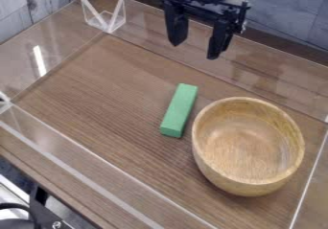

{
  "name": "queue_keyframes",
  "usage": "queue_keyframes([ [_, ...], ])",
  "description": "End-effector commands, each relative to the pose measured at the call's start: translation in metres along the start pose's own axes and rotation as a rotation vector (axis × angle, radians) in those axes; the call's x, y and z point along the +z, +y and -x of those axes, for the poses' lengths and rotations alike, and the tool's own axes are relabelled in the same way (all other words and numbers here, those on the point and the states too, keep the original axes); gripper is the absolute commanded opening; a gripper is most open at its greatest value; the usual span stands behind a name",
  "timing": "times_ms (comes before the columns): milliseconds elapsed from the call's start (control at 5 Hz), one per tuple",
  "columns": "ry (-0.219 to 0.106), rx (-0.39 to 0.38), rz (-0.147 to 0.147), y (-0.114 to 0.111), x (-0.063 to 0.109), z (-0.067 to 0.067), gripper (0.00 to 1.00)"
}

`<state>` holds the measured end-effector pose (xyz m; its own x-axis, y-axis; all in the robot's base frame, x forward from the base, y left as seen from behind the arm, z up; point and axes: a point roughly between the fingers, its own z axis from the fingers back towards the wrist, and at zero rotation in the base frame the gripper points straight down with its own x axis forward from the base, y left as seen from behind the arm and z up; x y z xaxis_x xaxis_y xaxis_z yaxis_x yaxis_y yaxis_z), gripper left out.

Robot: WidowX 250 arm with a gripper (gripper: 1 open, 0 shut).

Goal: Put green stick into wooden bowl

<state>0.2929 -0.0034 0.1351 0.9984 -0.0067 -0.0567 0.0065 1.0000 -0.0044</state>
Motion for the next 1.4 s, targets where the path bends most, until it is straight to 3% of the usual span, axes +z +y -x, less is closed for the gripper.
queue_keyframes([
  [0,0.015,0.028,0.001,-0.012,-0.021,-0.004,1.00],
  [400,0.016,-0.043,-0.013,0.008,-0.061,0.009,1.00],
  [800,0.008,-0.047,-0.012,0.029,-0.077,0.007,1.00],
  [1200,-0.010,0.011,-0.013,0.019,-0.084,0.008,1.00],
])
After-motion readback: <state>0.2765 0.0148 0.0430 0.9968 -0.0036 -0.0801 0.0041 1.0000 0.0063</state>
